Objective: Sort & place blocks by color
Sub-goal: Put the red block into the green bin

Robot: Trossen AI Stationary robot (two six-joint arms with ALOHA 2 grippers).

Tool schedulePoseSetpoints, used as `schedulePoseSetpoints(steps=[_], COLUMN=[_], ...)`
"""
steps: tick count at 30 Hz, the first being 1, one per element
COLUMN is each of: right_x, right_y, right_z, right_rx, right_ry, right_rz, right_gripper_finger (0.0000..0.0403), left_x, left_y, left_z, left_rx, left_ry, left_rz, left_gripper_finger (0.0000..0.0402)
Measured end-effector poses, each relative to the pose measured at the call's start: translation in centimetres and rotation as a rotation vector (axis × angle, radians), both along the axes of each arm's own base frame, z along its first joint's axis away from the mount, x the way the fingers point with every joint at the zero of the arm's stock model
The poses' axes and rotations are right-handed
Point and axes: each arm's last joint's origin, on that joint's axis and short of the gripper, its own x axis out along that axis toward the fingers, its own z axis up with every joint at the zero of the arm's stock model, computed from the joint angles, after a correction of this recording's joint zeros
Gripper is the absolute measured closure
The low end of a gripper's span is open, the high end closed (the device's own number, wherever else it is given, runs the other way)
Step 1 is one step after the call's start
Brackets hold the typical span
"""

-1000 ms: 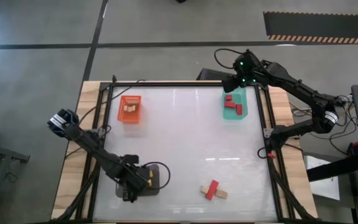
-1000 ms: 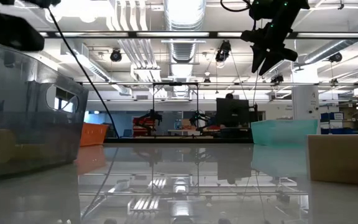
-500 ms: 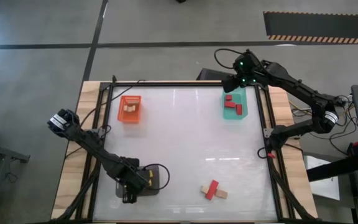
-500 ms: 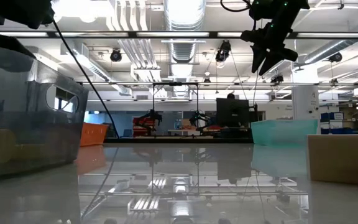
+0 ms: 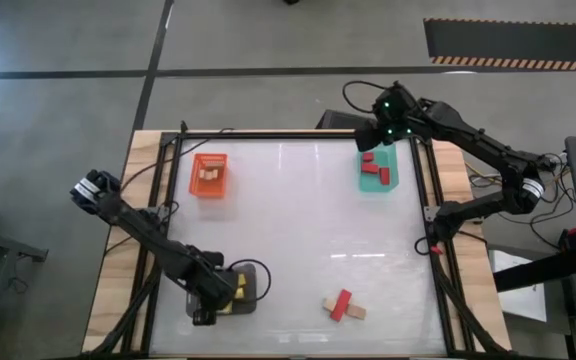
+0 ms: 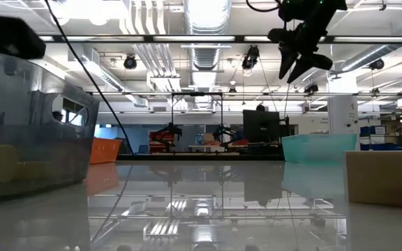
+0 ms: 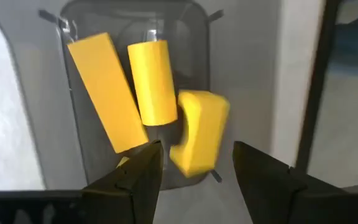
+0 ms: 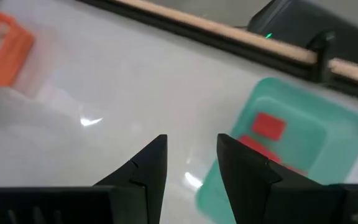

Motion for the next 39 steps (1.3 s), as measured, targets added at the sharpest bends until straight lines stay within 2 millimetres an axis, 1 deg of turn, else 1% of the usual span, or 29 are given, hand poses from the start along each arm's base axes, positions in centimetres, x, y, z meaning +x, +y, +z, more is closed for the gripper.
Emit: schedulePoseSetpoints(steps=[4, 8, 14, 19, 24, 29, 33, 36, 39], right_x=[0.6, 1.5, 3.3, 4.6, 5.5, 5.8, 5.7, 5.4, 5.0], right_y=[0.7, 2.0, 4.8, 7.8, 11.0, 14.1, 16.8, 19.1, 21.2], right_z=[0.0, 0.1, 0.1, 0.1, 0.1, 0.1, -0.1, -0.3, -0.6], right_rx=[0.062, 0.129, 0.215, 0.277, 0.362, 0.426, 0.408, 0.38, 0.354], right_ry=[-0.05, -0.092, -0.124, -0.128, -0.13, -0.11, -0.065, -0.016, 0.052], right_rz=[0.034, 0.086, 0.168, 0.244, 0.398, 0.606, 0.765, 0.907, 0.997], right_gripper_finger=[0.0273, 0.0273, 0.0273, 0.0273, 0.0273, 0.0273, 0.0273, 0.0273, 0.0273], left_x=[-0.6, -1.2, -1.7, -1.4, -1.1, -0.6, -0.1, 0.1, 0.2], left_y=[0.7, 2.2, 5.8, 9.3, 12.3, 14.3, 15.2, 15.6, 15.7], left_z=[1.8, 3.8, 6.1, 7.4, 8.2, 8.7, 9.1, 9.2, 9.3], left_rx=[-0.034, -0.077, -0.076, -0.033, 0.023, 0.068, 0.083, 0.097, 0.124], left_ry=[-0.056, -0.12, -0.194, -0.3, -0.383, -0.459, -0.516, -0.545, -0.559], left_rz=[-0.015, 0.017, 0.123, 0.221, 0.31, 0.338, 0.352, 0.365, 0.382], left_gripper_finger=[0.0224, 0.0224, 0.0224, 0.0224, 0.0224, 0.0224, 0.0224, 0.0224, 0.0224])
